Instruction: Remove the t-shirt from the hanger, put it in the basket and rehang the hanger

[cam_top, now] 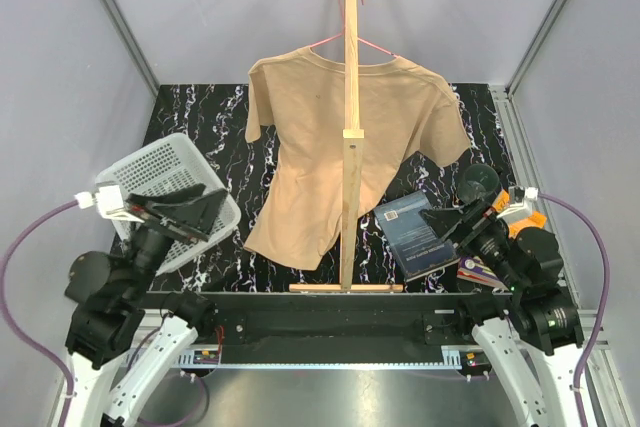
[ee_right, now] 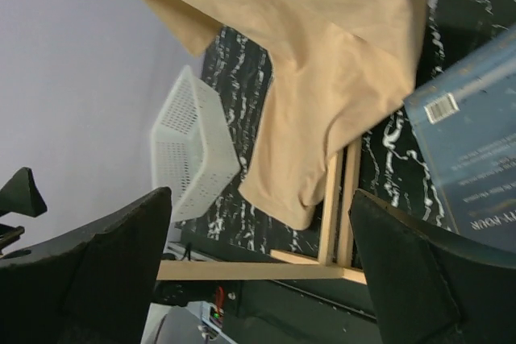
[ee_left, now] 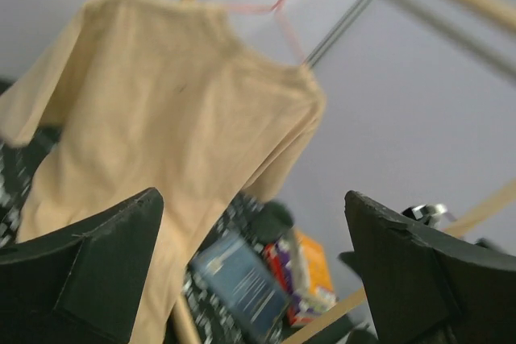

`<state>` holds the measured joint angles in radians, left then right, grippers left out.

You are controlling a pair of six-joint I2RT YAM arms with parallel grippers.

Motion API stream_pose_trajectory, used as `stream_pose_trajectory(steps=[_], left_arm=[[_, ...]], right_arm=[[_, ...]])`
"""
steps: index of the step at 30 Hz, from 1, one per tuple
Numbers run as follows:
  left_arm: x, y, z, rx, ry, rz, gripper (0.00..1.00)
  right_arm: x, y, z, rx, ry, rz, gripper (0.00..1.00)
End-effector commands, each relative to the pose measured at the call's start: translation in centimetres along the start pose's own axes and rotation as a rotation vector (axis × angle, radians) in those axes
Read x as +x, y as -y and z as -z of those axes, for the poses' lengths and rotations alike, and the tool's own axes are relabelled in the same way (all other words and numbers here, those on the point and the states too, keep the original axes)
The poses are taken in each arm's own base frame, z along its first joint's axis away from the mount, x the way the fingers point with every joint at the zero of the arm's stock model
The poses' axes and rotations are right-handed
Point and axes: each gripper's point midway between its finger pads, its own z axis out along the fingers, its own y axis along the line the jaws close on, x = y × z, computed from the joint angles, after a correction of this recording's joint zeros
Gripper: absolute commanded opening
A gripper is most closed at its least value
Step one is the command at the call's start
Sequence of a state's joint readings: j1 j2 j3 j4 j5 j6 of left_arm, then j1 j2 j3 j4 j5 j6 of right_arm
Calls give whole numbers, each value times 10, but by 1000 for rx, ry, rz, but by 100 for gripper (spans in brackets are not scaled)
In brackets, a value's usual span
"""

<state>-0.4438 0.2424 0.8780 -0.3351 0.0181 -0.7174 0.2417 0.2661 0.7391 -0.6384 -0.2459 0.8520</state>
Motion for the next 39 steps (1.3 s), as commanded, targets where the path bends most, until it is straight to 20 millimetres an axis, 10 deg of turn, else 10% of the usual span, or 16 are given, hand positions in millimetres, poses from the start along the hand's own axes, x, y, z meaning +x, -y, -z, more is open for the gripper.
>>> stream_pose_trajectory(steps=[1, 15, 22, 31, 39], left_arm=[[48, -36, 20, -101, -177, -45, 99], [60, -27, 26, -87, -266, 9, 99], [73, -28, -43, -196, -477, 29, 99], [21, 10, -145, 11, -166, 119, 99], [14, 7, -202, 50, -85, 80, 99]], right_arm=[[1, 11, 17, 65, 7, 75, 100], [-4, -31, 13, -62, -118, 268, 100], [-42, -41, -21, 20, -121, 405, 100], [-83, -56, -69, 70, -144, 522, 100], [-128, -51, -105, 223, -59, 542, 100]])
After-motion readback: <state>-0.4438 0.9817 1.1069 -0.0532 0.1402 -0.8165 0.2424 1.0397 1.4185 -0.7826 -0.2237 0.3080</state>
